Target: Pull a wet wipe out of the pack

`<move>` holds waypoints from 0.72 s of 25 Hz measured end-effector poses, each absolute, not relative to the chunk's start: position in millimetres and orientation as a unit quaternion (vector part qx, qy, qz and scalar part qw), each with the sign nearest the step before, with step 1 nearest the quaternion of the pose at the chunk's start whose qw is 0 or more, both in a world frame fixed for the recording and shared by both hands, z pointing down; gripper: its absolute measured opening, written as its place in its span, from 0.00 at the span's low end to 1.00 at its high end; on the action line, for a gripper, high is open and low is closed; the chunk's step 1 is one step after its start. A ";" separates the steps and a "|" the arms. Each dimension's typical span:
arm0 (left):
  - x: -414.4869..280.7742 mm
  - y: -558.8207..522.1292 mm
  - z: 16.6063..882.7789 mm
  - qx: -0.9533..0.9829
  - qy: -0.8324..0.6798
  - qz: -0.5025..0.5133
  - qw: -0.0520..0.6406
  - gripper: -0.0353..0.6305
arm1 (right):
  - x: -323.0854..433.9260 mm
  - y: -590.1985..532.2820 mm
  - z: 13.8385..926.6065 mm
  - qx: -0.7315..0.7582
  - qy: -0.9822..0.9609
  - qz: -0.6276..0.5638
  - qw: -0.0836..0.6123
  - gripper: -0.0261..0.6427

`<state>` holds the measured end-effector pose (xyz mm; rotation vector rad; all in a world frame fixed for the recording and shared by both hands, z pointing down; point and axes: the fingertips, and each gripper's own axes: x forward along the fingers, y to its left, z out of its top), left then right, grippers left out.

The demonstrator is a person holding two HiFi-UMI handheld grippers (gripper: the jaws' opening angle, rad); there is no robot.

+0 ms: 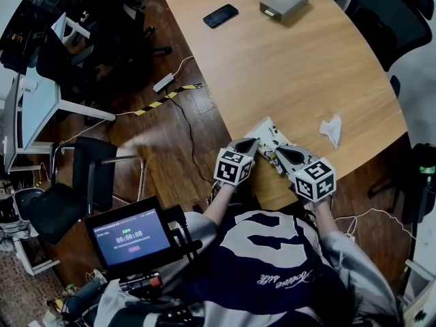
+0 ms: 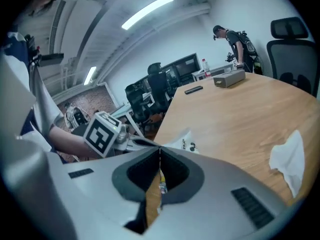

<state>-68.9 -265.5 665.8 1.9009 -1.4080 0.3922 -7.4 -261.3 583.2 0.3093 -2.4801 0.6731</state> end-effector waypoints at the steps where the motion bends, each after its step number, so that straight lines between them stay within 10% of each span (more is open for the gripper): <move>1: -68.2 -265.4 666.4 0.739 -0.547 0.153 0.363 0.06 | -7.3 -262.3 576.2 0.117 -0.924 0.262 0.254 0.04; 18: -60.5 -260.0 623.7 0.796 -0.490 0.088 0.344 0.06 | 40.1 -266.3 547.2 0.248 -0.912 0.267 0.188 0.04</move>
